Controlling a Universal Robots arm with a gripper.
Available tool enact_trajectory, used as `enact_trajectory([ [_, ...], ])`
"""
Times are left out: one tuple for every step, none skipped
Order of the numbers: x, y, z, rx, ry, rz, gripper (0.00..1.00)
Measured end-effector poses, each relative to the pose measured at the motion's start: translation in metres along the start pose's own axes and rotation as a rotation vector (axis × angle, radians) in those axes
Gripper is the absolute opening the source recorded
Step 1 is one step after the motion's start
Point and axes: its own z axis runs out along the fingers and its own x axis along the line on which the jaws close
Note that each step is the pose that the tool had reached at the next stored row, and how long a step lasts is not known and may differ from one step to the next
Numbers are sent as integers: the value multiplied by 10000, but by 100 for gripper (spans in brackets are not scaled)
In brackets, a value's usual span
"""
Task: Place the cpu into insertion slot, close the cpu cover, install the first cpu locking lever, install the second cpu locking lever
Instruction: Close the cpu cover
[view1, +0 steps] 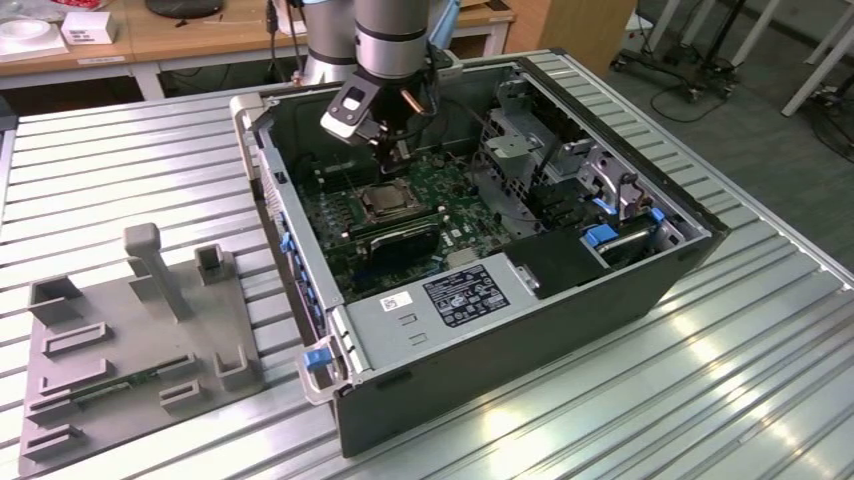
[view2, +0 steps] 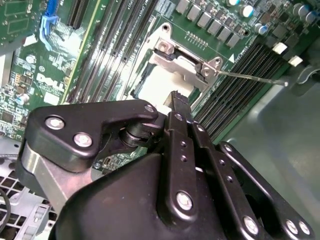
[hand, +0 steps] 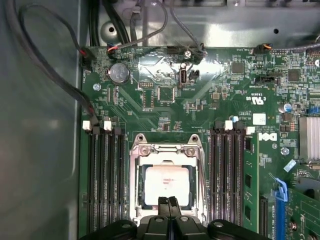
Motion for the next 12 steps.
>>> enact_trajectory([
  [-9,-4,1,-1,1,-1,11],
  [-19,-10,2,-1,2,1,11],
  [-27,-16,4,-1,1,2,11],
  [-31,-24,8,-1,2,1,11],
  [-32,-36,13,-2,3,0,11],
  [-34,-49,18,-1,2,0,11],
  [-35,-60,22,-1,1,0,11],
  [-35,-68,27,-1,1,1,11],
  [-35,-74,29,0,0,1,11],
  [-35,-76,29,0,0,1,11],
  [-35,-76,29,0,-1,0,11],
  [-35,-76,29,0,-1,0,11],
])
